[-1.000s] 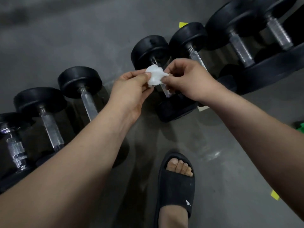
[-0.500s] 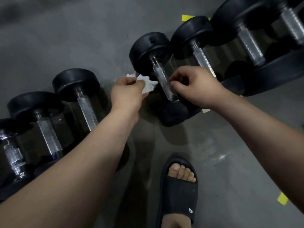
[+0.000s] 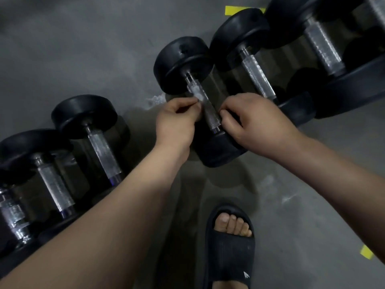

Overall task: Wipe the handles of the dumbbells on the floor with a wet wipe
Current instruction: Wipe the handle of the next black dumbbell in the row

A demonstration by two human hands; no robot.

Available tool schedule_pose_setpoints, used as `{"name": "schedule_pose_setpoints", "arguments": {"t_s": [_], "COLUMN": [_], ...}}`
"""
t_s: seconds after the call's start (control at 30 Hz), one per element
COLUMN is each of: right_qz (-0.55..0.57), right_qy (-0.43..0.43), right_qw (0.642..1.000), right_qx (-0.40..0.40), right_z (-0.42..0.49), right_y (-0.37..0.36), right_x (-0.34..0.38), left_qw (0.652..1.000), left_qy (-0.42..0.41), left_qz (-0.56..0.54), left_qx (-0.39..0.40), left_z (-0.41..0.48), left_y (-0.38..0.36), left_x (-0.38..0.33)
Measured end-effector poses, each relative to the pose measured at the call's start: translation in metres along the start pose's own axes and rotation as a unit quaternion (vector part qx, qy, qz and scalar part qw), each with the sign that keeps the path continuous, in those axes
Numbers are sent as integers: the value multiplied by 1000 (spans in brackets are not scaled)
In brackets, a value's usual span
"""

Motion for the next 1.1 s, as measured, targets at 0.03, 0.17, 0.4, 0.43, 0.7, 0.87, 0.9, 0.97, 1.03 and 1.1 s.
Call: {"name": "schedule_pose_setpoints", "arguments": {"t_s": [0.03,0.17,0.4,0.43,0.7,0.87,0.9,0.97,1.03,1.1], "right_qz": [-13,-12,-23,-24,-34,-52,-55,-58,-57,-55], "right_qy": [4,9,20,20,30,21,22,27,29,27], "right_qw": [1000,999,995,994,993,990,989,989,990,991], "right_qx": [-3,-48,-99,-102,-109,-130,-133,-132,-125,-119], "right_z": [-3,-16,-19,-19,-21,-23,-23,-23,-23,-22], "right_y": [0,2,4,4,5,6,6,7,7,6], "right_x": [-1,-4,-1,-1,0,2,3,3,2,1], "left_qw": [1000,992,988,990,987,994,993,990,985,984], "left_qy": [3,49,84,78,57,34,34,44,55,63], "left_qz": [1,-64,-67,-49,-51,14,17,-3,-26,-25], "left_qx": [-16,-92,-112,-110,-141,-105,-109,-133,-159,-166], "left_z": [-2,8,-7,-12,14,3,8,14,14,7], "left_y": [-1,-1,-6,-6,-3,-7,-7,-8,-9,-8], "left_x": [2,5,7,6,-5,-9,-13,-20,-18,-12]}}
Point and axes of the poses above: each hand's wrist, its own z-axis towards the middle knuckle, its own y-axis out of the back of the hand, x = y × z, the point moved 10 cm from there along z, towards the middle knuckle, and after that the axes turned 11 degrees about -y, right-handed, at the moved point
